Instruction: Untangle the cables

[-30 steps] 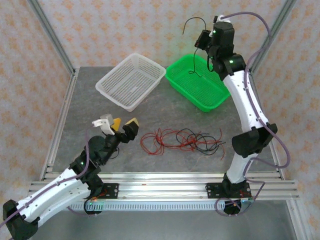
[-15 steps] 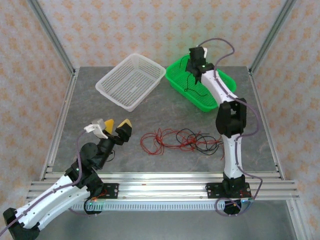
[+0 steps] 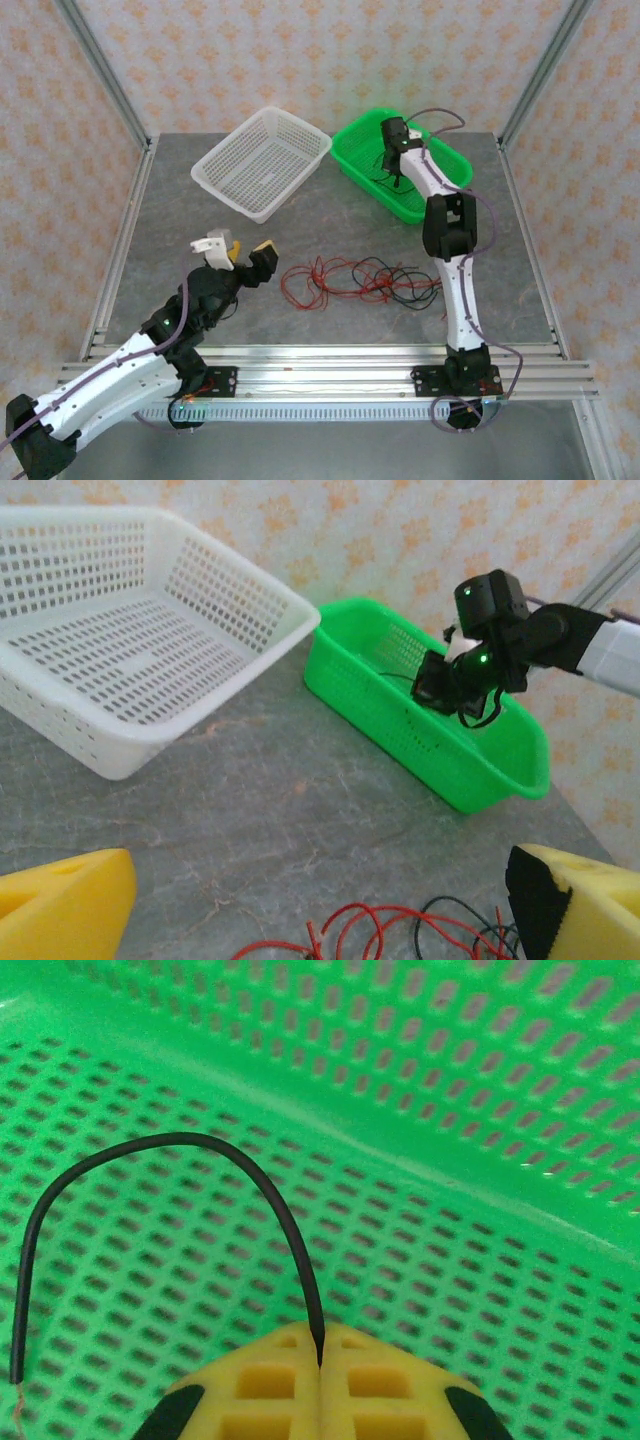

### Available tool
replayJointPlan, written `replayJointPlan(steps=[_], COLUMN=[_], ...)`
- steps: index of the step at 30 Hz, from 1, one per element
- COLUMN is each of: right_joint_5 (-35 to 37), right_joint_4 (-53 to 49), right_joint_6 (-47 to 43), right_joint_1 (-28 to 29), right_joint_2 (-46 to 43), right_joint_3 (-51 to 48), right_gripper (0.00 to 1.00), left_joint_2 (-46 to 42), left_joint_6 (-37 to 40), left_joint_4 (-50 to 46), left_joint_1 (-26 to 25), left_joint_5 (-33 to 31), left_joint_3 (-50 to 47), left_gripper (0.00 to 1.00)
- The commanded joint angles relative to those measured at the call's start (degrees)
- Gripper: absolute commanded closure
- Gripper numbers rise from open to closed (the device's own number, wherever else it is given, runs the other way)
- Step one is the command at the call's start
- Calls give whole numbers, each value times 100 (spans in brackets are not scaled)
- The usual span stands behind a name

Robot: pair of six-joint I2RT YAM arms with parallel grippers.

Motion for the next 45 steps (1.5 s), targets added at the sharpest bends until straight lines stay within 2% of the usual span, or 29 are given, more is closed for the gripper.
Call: replayJointPlan(steps=[1,5,13,21,24,30,37,45], right_joint_5=[229,177,-114,-190,-509,-1142,-1357,-1559], right_joint_4=[-296,-412,-457,-602,-381,472,774,915], right_joint_6=[262,142,-150,-408,-363,-248,-344,-122], right_joint_1=[-87,-91,-97,-91,-97,-33,199,412], right_joint_2=[106,56,-425,-1431,-2160,-3995,-5788,-7362], right_joint_3=[181,184,214,22,-579,-2507,-4327,-5843], right_gripper=[100,100,65,51,47,39,37,36], left_joint_2=[107,416,1180,1886,2058,2400,2722,3363], left_joint_6=[-243,-414,-1084,-1660,-1763,-1670,-1476,-1119], left_joint_4=[-284,-516,-831,-1131,-1289,-1821,-2135,-2202], left_joint_1=[60,60,60,28,-23,-80,-200,-569], left_joint_5=[285,375,388,431,390,214,280,363], left_joint_3=[241,406,592,730,790,1147,1544,2026], left_gripper=[5,8,15,22,23,25,29,32])
